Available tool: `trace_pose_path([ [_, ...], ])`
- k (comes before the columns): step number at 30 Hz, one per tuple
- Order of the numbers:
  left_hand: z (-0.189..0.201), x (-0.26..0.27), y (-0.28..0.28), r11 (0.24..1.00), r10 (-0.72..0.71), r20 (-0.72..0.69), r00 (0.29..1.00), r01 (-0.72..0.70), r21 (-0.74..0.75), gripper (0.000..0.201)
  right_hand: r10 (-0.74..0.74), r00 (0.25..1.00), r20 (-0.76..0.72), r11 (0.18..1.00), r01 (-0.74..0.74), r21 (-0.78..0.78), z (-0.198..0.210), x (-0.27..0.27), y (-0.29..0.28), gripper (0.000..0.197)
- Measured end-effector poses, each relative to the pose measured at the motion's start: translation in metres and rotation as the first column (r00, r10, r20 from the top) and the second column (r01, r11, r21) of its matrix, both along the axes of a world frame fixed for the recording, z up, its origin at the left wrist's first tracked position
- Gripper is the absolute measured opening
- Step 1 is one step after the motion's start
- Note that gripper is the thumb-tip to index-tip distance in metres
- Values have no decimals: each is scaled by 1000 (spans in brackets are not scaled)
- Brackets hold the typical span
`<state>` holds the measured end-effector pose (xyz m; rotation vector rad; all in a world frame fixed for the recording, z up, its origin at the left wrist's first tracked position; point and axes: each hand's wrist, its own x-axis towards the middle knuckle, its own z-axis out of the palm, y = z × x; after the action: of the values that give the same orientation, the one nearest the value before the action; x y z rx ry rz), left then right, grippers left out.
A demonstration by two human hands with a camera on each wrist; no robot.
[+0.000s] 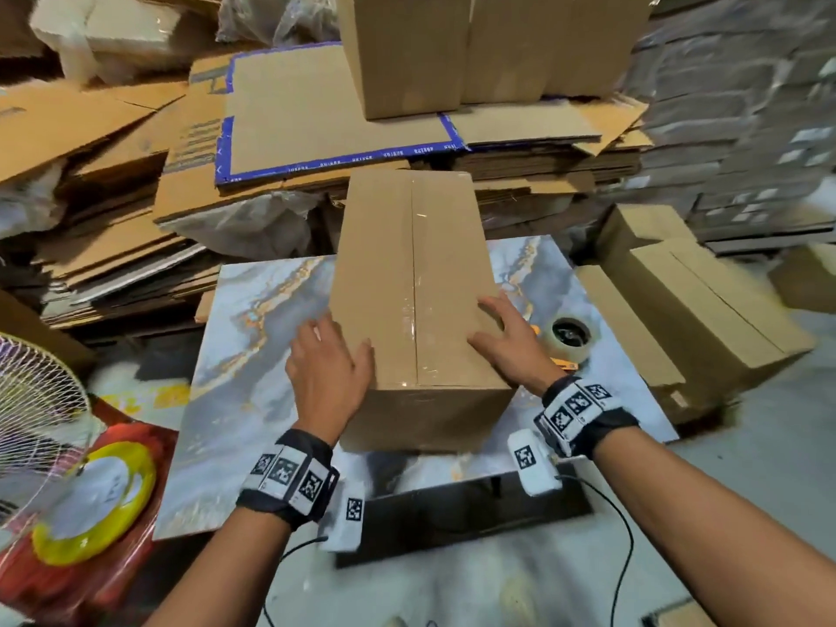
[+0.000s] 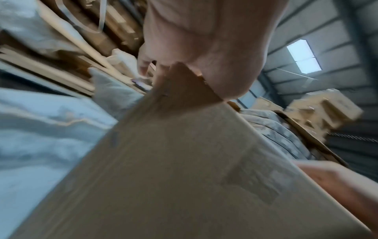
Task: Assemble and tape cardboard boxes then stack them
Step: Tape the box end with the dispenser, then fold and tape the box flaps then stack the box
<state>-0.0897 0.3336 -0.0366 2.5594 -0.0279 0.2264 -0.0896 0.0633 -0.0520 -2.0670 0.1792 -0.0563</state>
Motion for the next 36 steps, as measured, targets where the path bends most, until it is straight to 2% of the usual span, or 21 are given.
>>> trace_pose_path([
  [3, 16, -3, -36, 983, -180, 202, 963, 170, 63, 55, -149, 988, 41, 984, 144, 103, -10, -3, -8, 38],
  [6, 24, -9, -81, 932, -361, 247, 899, 351, 87, 46, -337, 941, 33, 939, 333, 90, -29, -10, -33, 23],
  [9, 21, -10, -123, 882, -468, 124, 875, 455, 120, 63, -455, 888, -69, 890, 457, 8, -55, -25, -67, 17],
  [12, 10, -6, -150, 842, -488, -62, 871, 488, 228, 86, -488, 846, -216, 872, 462, -160, -83, -35, -102, 21],
  [14, 2, -3, -158, 822, -463, -124, 878, 478, 309, 89, -485, 808, -334, 873, 427, -235, -104, -36, -122, 24],
  [17, -5, -1, -160, 834, -433, -112, 894, 445, 327, 80, -453, 759, -468, 891, 388, -234, -123, -34, -144, 34],
  [20, -6, 0, -159, 847, -427, -94, 900, 434, 306, 77, -385, 739, -552, 916, 381, -129, -135, -28, -155, 35],
  [22, -6, 0, -159, 851, -428, -77, 900, 430, 301, 76, -337, 714, -614, 903, 429, 2, -149, -21, -162, 35],
  [23, -6, 0, -159, 851, -428, -68, 901, 427, 305, 75, -295, 707, -643, 868, 480, 129, -152, -20, -163, 31],
  [25, -7, 0, -159, 851, -429, -57, 902, 424, 309, 74, -169, 689, -705, 690, 593, 415, -153, -16, -161, 16],
  [27, -6, 2, -157, 847, -436, -50, 898, 429, 313, 73, 52, 636, -770, 534, 634, 560, -148, -16, -159, 27],
  [29, -7, 5, -154, 840, -444, -48, 895, 434, 325, 72, 223, 610, -760, 469, 617, 632, -151, -16, -159, 34],
  [31, -7, 6, -153, 838, -446, -48, 894, 435, 329, 71, 263, 614, -744, 420, 621, 662, -152, -22, -155, 32],
  [33, -8, 7, -153, 839, -444, -45, 895, 432, 331, 70, 208, 668, -714, 403, 607, 685, -152, -28, -150, 26],
  [36, -9, 6, -154, 846, -443, -12, 896, 423, 324, 68, 126, 746, -654, 436, 550, 712, -149, -36, -145, 23],
])
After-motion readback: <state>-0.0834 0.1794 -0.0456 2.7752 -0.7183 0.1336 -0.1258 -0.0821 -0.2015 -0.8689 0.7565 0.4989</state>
